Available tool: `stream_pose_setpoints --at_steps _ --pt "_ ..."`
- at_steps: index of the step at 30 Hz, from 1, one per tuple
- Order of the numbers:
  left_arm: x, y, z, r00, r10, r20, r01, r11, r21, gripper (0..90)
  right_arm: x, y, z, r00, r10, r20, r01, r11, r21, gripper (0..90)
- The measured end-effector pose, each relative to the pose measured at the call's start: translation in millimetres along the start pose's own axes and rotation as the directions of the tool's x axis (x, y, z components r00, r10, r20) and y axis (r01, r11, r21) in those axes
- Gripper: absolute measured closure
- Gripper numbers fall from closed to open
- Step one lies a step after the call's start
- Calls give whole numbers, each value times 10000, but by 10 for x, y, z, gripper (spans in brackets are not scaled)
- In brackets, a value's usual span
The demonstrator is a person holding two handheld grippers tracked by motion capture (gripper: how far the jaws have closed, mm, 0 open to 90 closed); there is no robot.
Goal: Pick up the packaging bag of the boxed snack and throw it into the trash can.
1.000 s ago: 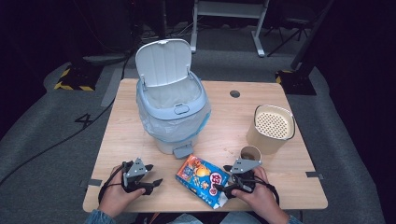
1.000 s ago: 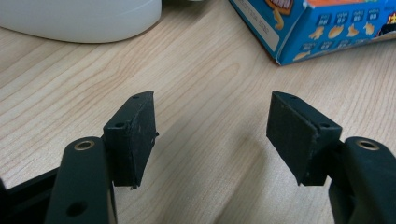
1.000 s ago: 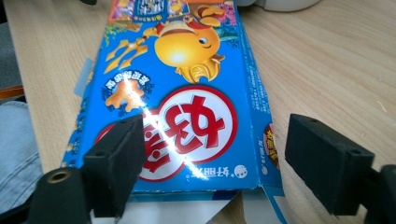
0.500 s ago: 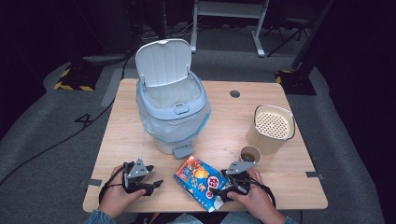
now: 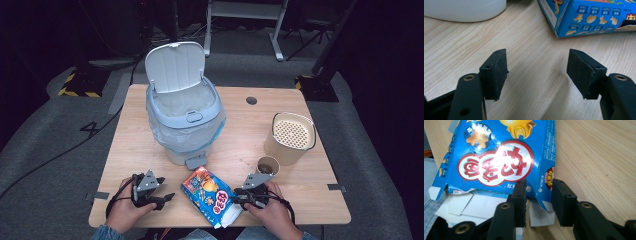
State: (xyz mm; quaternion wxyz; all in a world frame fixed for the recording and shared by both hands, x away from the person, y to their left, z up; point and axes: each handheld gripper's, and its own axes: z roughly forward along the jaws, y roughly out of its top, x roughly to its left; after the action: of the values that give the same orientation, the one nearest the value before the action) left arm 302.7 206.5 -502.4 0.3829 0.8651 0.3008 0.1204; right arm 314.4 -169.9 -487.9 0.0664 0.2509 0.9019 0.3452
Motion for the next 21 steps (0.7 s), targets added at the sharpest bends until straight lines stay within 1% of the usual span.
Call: stream_pose_setpoints --at_steps 1,3,4,5,7,11,14,15,16,17,19,20,21 --pt "-3 0 2 10000 -9 -5 9 10000 5 336 -9 -13 -6 9998 116 -135 -118 9999 -99 710" --pt "-4 1 3 10000 -3 -14 4 10000 21 335 -12 -17 -32 9993 213 -316 -223 9992 -317 796" --pt "-4 1 3 10000 -3 -14 4 10000 21 336 -12 -17 -32 9993 213 -316 -223 9992 -317 796" --pt "-5 1 3 10000 0 -16 0 10000 26 336 -12 -10 -68 9991 139 -394 -159 9986 -499 871" --pt "-7 1 4 10000 4 -12 -4 10000 29 335 -10 -12 -81 9989 179 -422 -202 9983 -545 893" --pt "-6 0 2 10000 -1 -8 1 10000 16 336 -4 -13 -96 9988 114 -467 -146 9976 -677 900" --pt "-4 0 2 10000 -23 -8 23 10000 14 335 4 -5 -117 9990 127 -418 -160 9967 -800 900" --pt "-4 0 1 10000 -26 -12 26 10000 17 335 5 -2 -138 9989 142 -445 -182 9956 -922 900" --pt "-3 0 1 10000 -14 -2 14 10000 16 335 5 -2 -138 9989 142 -445 -182 9956 -922 900" --pt "-2 0 1 10000 2 -4 -2 10000 2 335 3 -9 -167 9992 112 -389 -152 9944 -1046 900" --pt "-4 0 2 10000 -21 -18 21 10000 12 335 0 -9 -174 9990 106 -435 -147 9953 -953 896" --pt "-4 0 2 10000 -17 -19 18 10000 24 335 -1 -11 -172 9990 125 -435 -163 9959 -891 799" --pt "-4 0 2 10000 -17 -19 18 10000 24 335 -1 -11 -172 9990 125 -435 -163 9959 -891 799"
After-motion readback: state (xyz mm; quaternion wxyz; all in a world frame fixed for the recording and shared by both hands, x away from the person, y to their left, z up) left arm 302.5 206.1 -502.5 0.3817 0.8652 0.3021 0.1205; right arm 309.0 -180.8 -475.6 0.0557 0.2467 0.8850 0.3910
